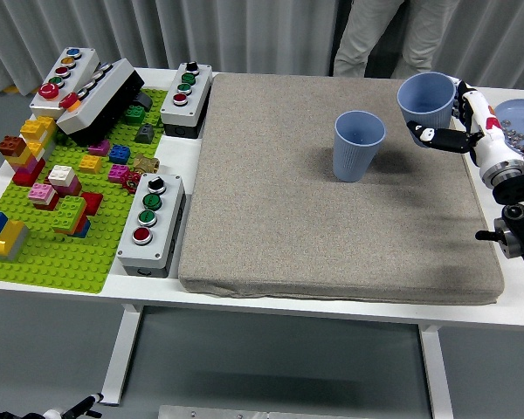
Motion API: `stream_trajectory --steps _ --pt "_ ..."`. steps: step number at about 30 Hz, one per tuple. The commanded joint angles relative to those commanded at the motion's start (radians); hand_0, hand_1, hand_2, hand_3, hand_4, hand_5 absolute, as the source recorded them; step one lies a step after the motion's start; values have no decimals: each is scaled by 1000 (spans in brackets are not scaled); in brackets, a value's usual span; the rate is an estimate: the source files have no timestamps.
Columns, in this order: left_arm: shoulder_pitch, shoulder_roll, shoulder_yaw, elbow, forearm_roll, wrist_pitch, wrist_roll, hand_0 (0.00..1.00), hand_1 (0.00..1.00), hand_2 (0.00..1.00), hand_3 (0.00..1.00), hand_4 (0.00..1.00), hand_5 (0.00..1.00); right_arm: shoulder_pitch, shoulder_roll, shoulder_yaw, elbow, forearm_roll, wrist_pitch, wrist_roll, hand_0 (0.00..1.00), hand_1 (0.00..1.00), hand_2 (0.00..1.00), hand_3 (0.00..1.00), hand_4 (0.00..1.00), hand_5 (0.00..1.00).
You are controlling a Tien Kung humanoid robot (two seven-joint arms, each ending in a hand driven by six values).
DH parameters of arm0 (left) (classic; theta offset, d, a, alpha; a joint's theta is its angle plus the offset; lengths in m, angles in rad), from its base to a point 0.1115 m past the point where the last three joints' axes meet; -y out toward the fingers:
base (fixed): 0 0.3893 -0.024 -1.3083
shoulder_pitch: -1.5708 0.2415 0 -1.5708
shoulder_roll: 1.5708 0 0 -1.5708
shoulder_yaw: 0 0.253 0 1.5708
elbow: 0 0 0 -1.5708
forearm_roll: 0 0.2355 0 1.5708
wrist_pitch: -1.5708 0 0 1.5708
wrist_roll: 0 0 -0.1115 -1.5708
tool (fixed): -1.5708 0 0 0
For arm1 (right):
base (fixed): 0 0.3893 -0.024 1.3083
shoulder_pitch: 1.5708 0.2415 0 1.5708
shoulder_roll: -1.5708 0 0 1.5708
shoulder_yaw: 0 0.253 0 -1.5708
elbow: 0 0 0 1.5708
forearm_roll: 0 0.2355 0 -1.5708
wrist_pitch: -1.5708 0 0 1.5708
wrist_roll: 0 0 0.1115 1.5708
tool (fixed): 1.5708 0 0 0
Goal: Pick cup pour cup place
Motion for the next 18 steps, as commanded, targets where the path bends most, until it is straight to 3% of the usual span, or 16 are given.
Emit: stream_trajectory --steps 11,18 --pt "-2 0 -2 0 5 -1 0 831 839 870 802 639 998 -25 15 2 83 -279 -47 -68 783 656 553 642 629 66" --pt "-2 -1 -3 0 6 -1 0 831 839 870 802 640 998 -28 19 3 101 -377 -64 -80 784 656 552 638 628 62"
